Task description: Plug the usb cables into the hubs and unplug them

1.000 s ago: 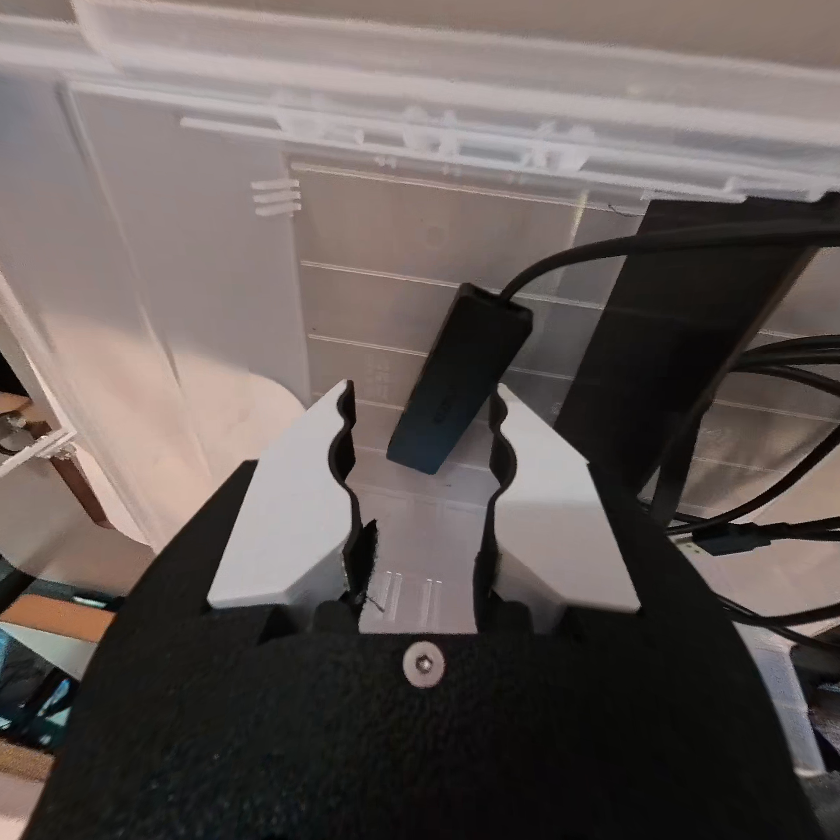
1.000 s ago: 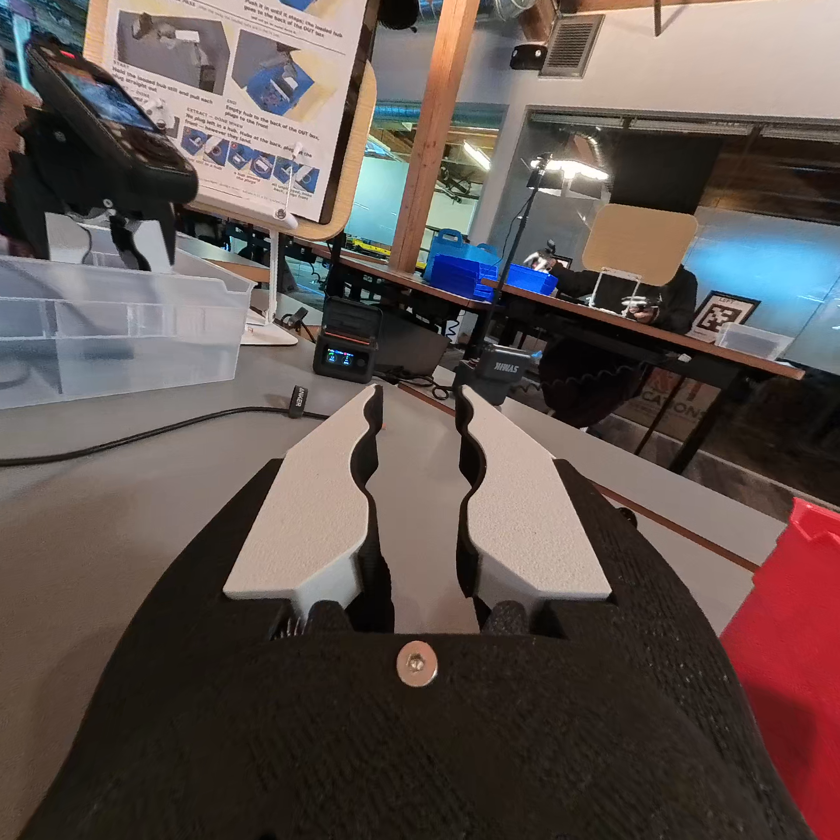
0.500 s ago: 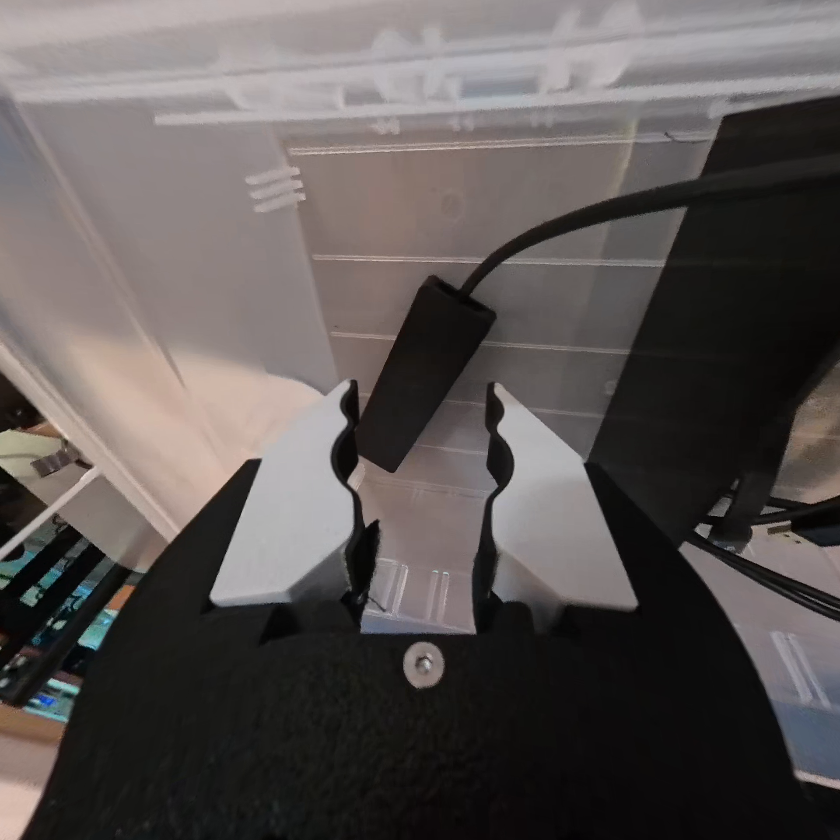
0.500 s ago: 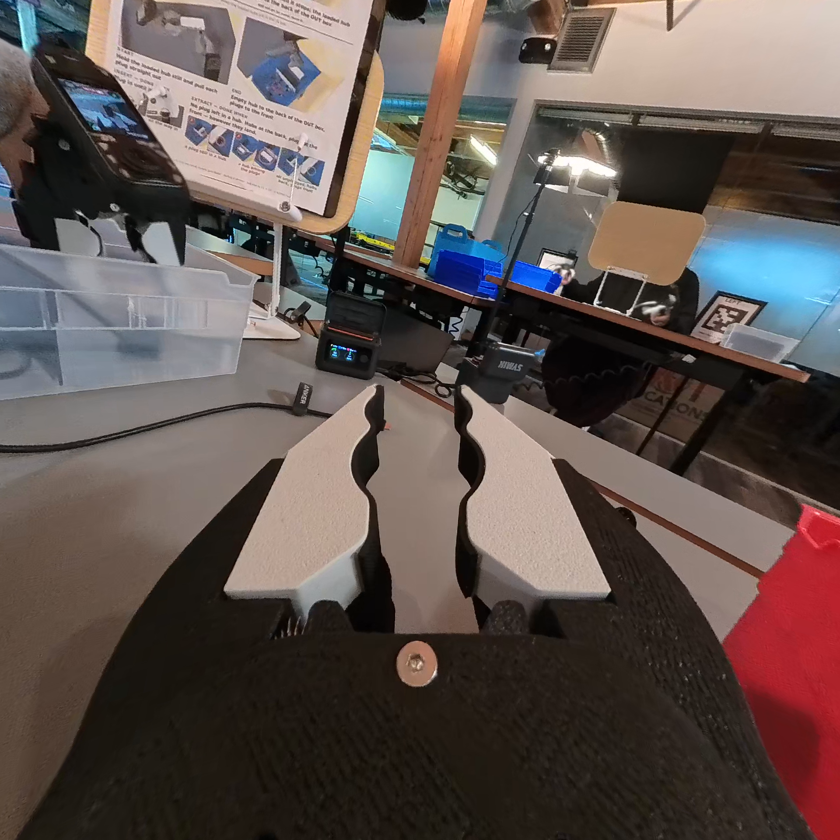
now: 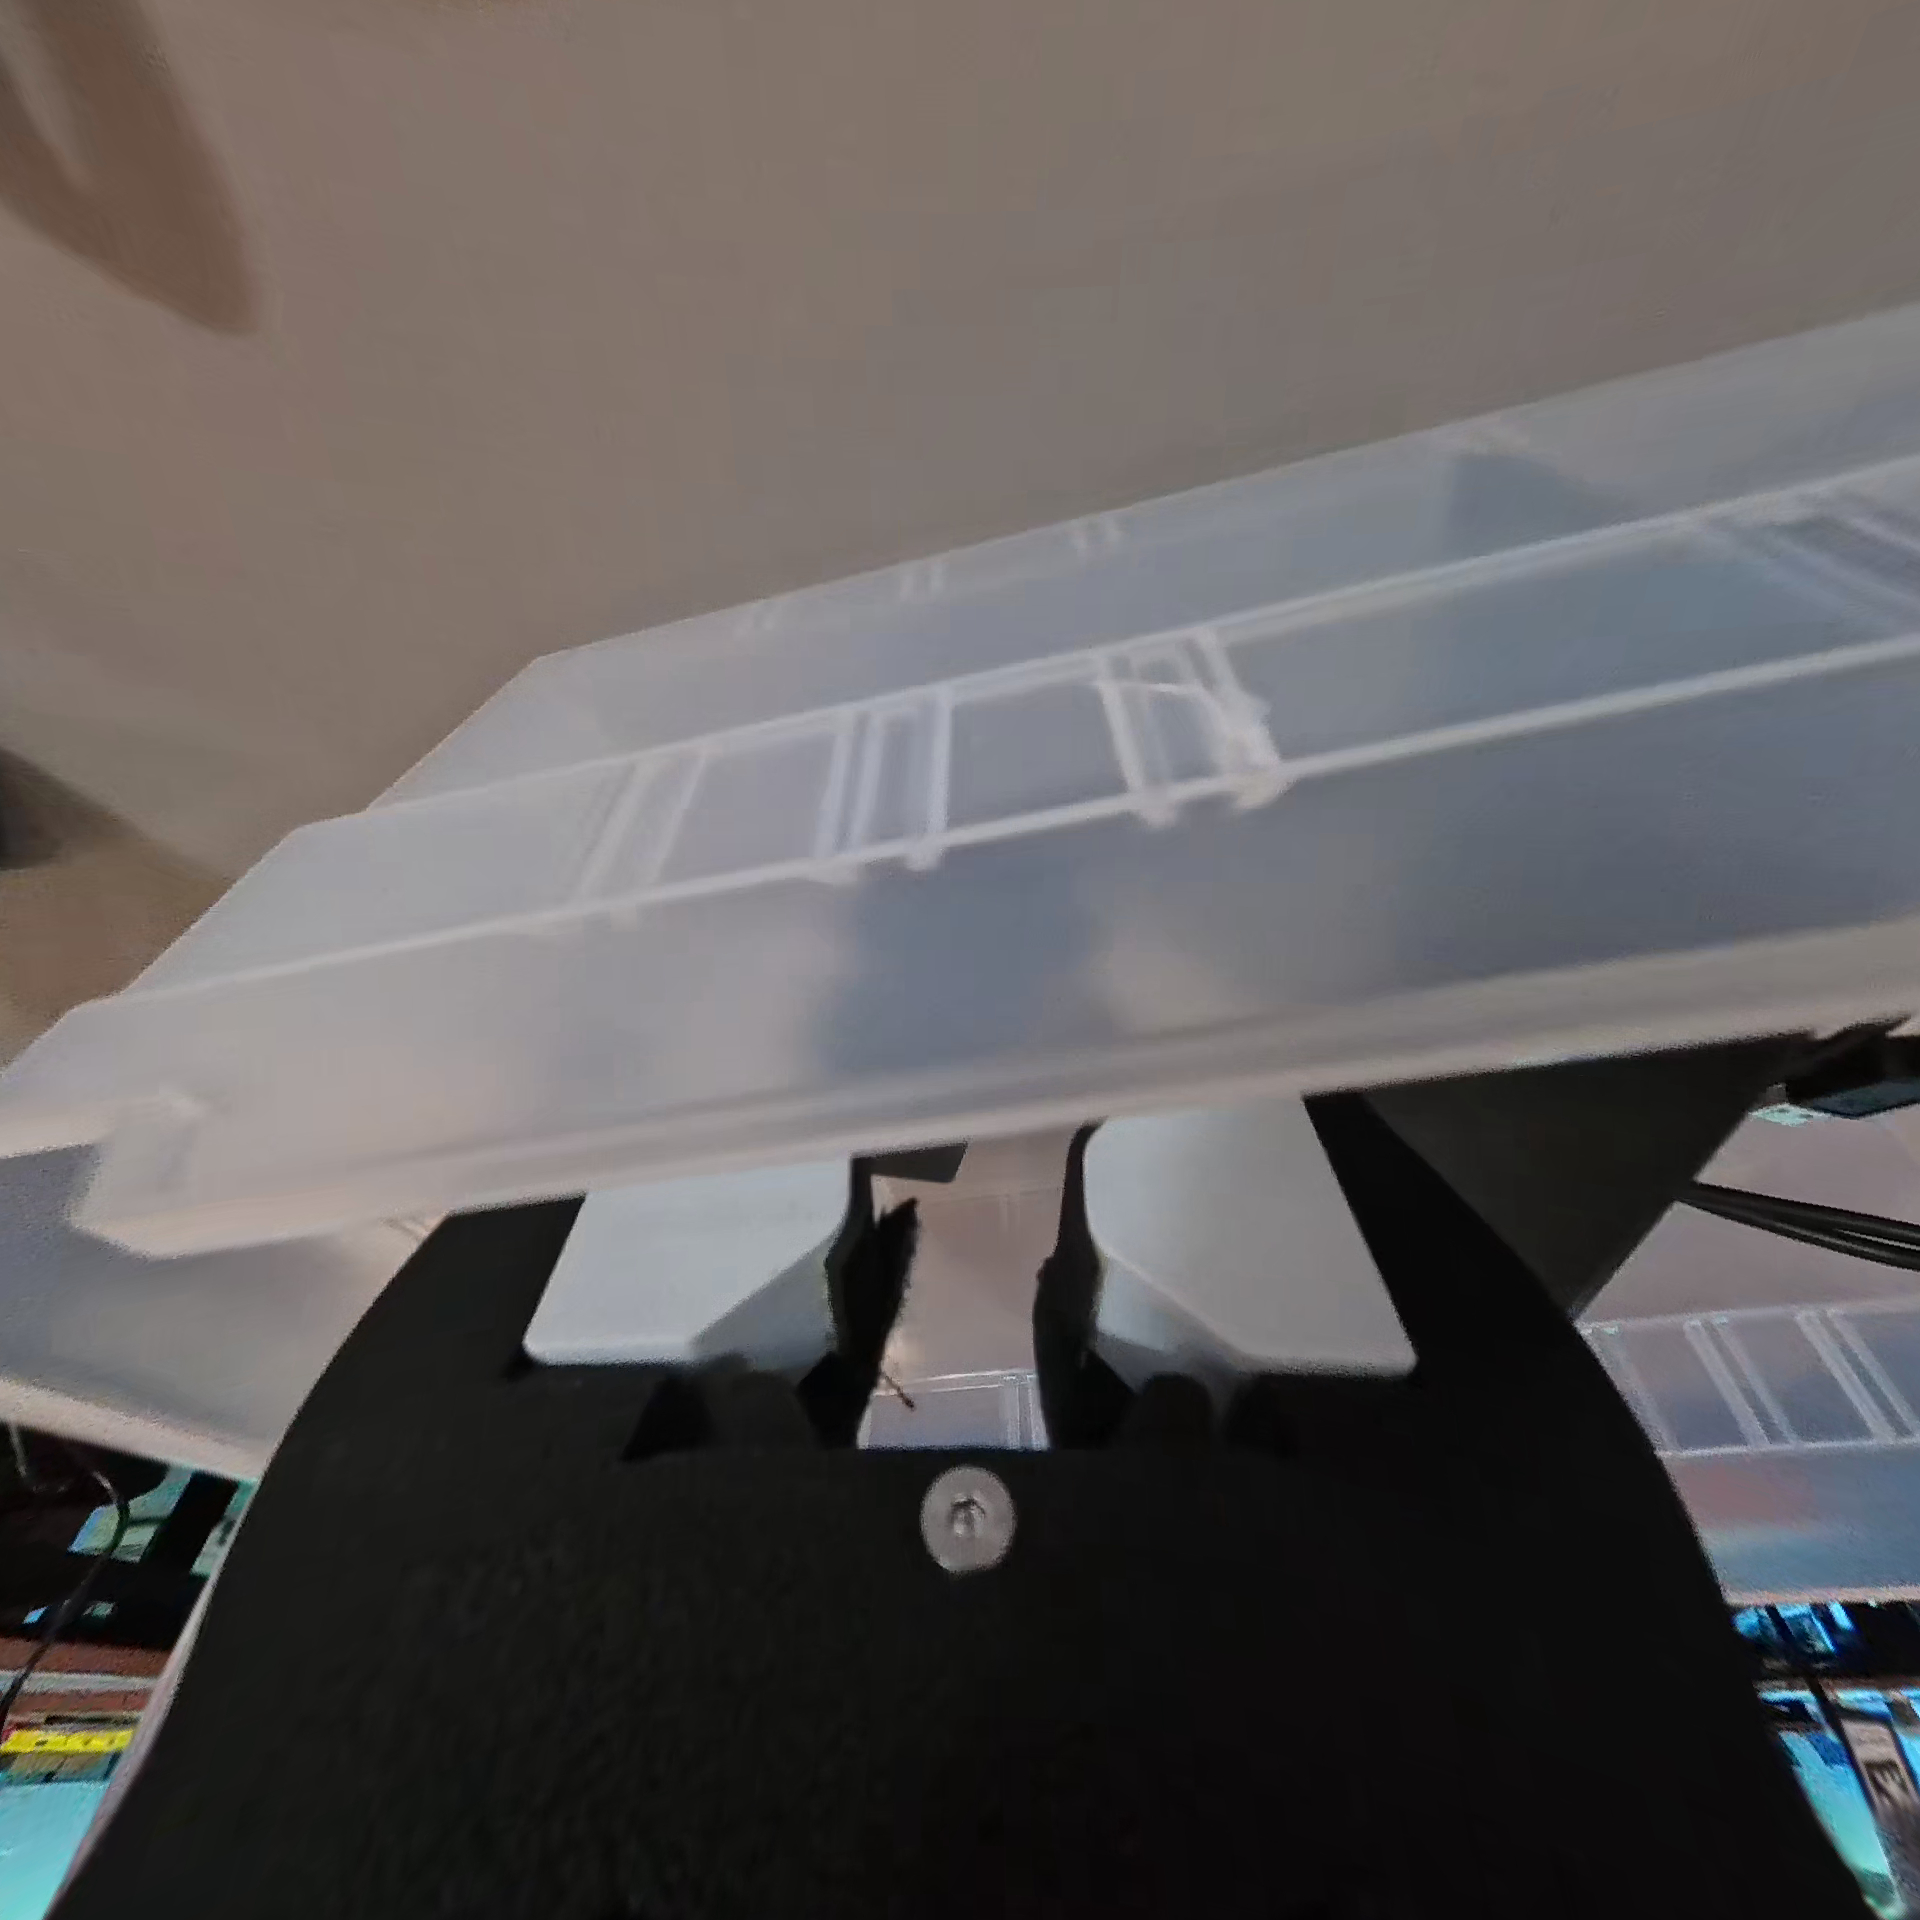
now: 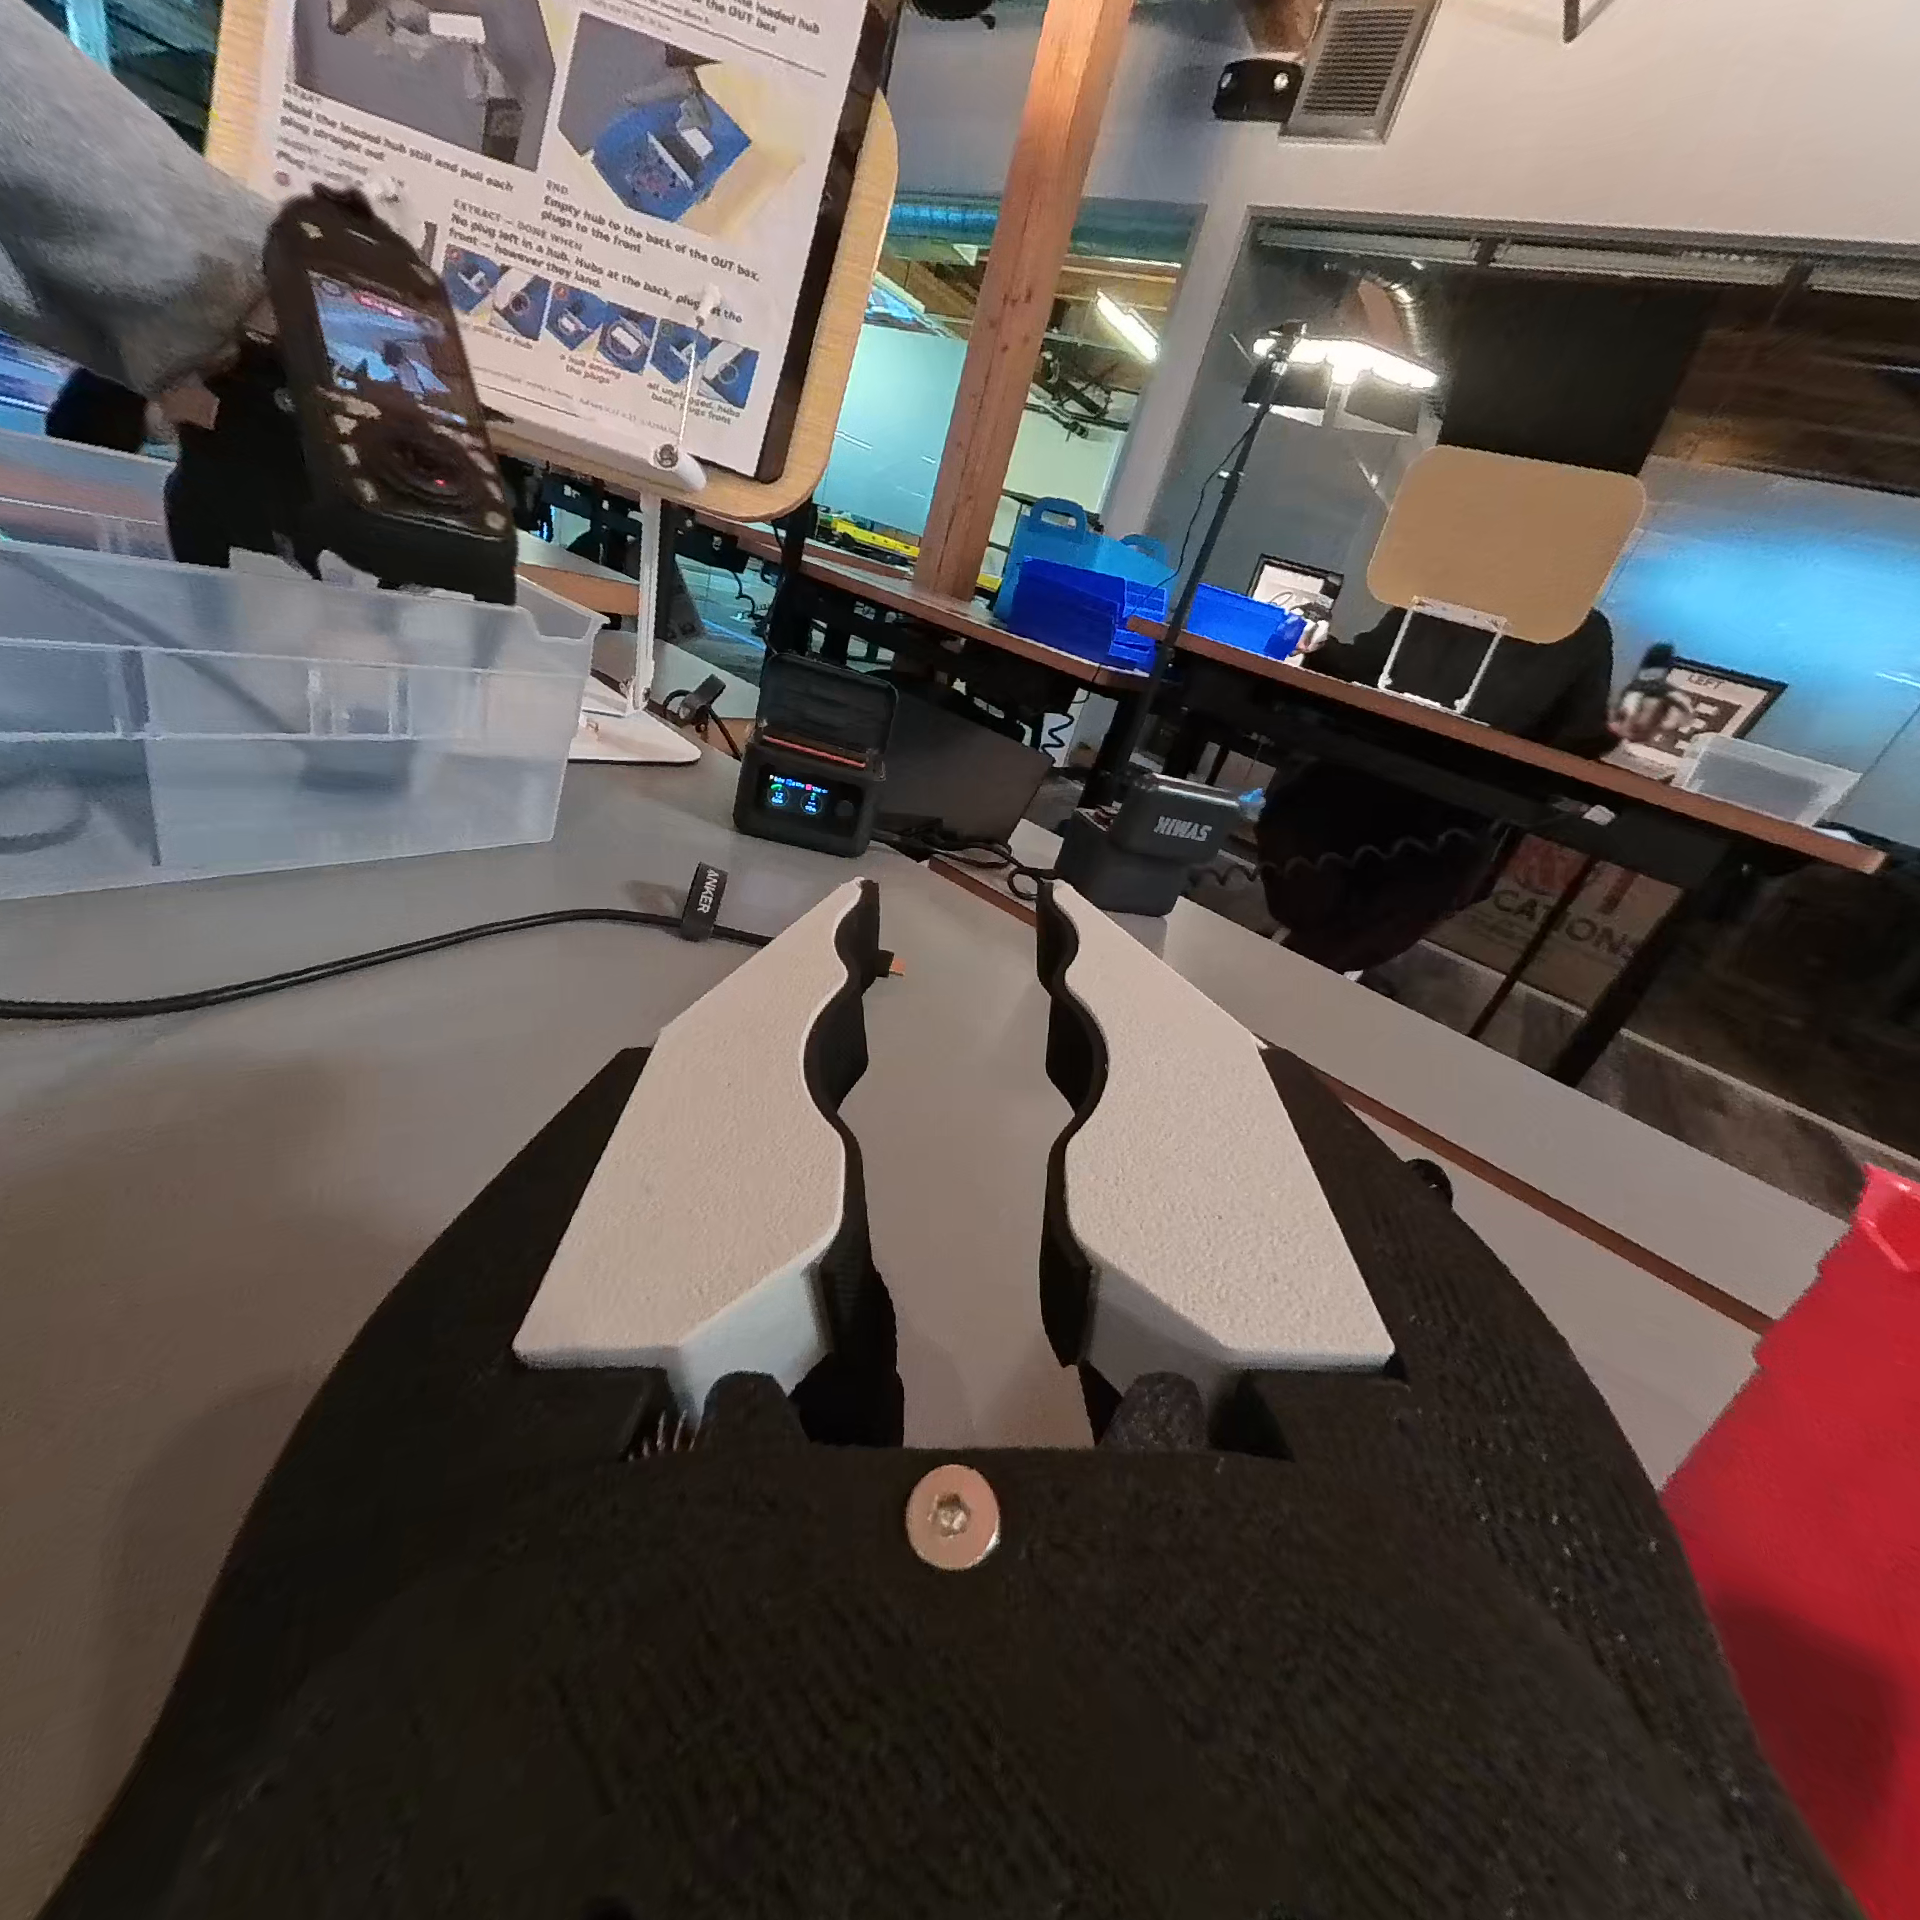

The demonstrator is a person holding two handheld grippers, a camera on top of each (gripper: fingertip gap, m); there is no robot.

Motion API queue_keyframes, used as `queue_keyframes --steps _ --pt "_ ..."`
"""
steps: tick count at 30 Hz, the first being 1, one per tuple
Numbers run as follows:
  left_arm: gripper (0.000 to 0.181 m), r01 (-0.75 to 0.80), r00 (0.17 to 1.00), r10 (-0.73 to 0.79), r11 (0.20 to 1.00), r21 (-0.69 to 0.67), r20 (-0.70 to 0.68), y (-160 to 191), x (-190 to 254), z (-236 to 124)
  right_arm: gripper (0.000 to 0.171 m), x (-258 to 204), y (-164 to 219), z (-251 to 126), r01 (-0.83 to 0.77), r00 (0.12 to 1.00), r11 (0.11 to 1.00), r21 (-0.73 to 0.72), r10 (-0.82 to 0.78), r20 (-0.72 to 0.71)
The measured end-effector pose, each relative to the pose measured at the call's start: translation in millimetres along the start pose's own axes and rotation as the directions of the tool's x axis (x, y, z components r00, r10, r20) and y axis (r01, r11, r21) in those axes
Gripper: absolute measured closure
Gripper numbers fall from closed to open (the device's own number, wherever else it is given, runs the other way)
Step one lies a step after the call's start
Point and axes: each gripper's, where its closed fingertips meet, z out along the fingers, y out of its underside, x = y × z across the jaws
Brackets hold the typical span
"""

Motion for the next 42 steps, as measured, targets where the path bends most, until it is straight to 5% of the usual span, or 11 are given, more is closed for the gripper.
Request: queue_keyframes --steps 9,16,22,26,33,38,42 --pt "0.15 0.124 0.992 -0.123 0.991 -0.058 0.017 32.3 14.2 -18.5 0.143 0.7 0.3 0.8 -0.012 1.0 1.0 0.002 0.012 0.006" --pt "0.15 0.167 0.91 -0.187 0.982 0.086 0.369 42.3 22.0 -124.3 0.144 -0.3 1.2 2.4 0.008 1.0 1.0 -0.005 -0.008 0.0" --pt "0.15 0.017 0.748 -0.155 0.976 0.215 0.645 -4.7 27.6 -238.8 0.145 10.8 -2.4 -1.5 -0.009 0.998 1.0 0.02 0.01 -0.06" --pt "0.15 -0.127 0.731 -0.137 0.935 0.33 0.668 -74.5 29.1 -272.9 0.144 35.2 -12.8 -17.3 -0.01 0.986 0.997 0.07 0.021 -0.167" --pt "0.15 -0.197 0.89 -0.011 0.892 0.406 0.455 -184.5 7.2 -201.4 0.143 61.5 -20.1 -38.0 0.032 0.956 0.995 0.095 -0.003 -0.295" --pt "0.15 -0.098 0.969 0.021 0.949 0.3 0.248 -206.8 -19.8 -121.2 0.142 66.4 -21.6 -41.2 0.041 0.948 0.994 0.103 -0.006 -0.318" --pt "0.15 -0.037 0.991 0.002 0.964 0.263 0.132 -212.9 -23.5 -92.3 0.142 67.8 -18.8 -40.4 0.042 0.949 0.995 0.091 -0.012 -0.316"
